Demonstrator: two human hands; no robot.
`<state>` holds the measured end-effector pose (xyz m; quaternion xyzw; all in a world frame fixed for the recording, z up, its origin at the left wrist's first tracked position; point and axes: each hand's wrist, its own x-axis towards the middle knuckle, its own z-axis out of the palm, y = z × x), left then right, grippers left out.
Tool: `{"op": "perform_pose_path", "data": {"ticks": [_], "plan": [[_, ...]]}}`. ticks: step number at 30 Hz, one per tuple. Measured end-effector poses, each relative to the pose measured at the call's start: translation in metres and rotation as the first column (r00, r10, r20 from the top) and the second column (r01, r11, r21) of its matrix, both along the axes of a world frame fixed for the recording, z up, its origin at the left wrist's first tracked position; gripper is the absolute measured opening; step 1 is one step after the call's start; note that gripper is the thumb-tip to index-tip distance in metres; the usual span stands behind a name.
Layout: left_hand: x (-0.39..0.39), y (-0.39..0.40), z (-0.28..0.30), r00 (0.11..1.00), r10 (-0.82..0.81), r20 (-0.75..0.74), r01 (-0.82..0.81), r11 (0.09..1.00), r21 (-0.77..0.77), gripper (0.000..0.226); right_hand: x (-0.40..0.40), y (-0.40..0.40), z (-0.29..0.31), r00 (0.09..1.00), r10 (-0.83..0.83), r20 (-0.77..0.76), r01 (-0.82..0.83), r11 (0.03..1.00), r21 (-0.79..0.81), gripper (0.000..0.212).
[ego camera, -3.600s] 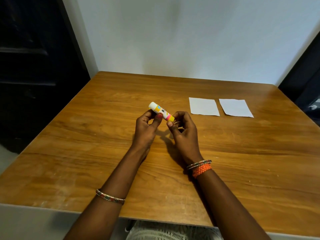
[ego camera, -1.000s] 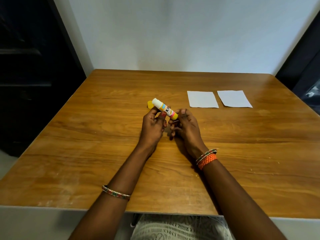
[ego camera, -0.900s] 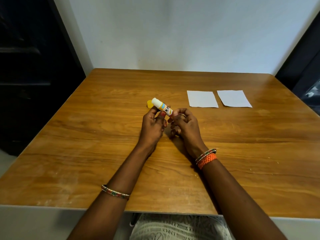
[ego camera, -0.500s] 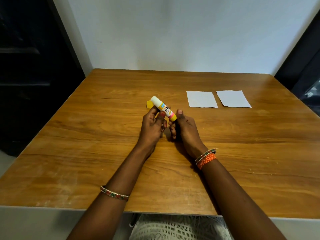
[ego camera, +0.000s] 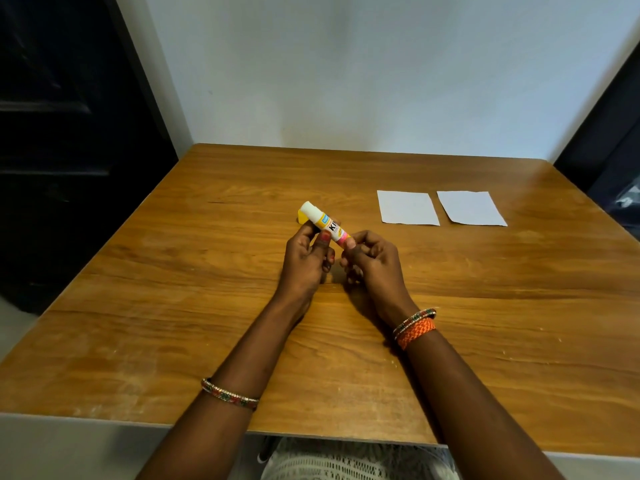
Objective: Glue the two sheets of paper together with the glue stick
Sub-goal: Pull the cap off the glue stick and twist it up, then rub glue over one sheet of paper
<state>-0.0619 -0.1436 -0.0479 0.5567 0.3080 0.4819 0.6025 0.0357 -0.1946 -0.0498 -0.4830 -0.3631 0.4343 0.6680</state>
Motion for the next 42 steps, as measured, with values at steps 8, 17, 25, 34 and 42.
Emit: {"op": "perform_pose_path", "data": {"ticks": [8, 17, 25, 34, 42], "plan": [[0.001, 0.0, -0.004, 0.999, -0.014, -0.034, 0.013, 1.0, -0.011, 0.021, -0.002, 0.001, -0.001, 0.998, 0.021, 0.06, -0.016, 0.996, -0.085, 0.052], [0.003, -0.002, 0.0, 0.998, 0.036, -0.054, -0.034, 0.998, 0.049, 0.018, 0.001, -0.002, 0.007, 0.971, 0.074, -0.226, -0.079, 0.997, -0.015, 0.019], [0.007, -0.005, -0.006, 1.0, -0.031, -0.002, 0.031, 0.999, 0.013, 0.015, 0.0, -0.01, 0.014, 0.884, 0.211, -0.417, -0.22, 0.975, 0.026, 0.027], [0.004, -0.008, 0.0, 0.983, -0.154, -0.105, 0.156, 0.988, 0.011, 0.037, 0.016, -0.004, 0.012, 0.837, -0.025, -0.547, 0.026, 1.0, -0.004, 0.022], [0.005, -0.008, -0.005, 0.979, -0.12, -0.165, 0.124, 0.992, 0.017, 0.023, 0.081, -0.011, 0.019, 0.607, -0.209, -0.767, 0.417, 0.905, 0.084, 0.008]]}}
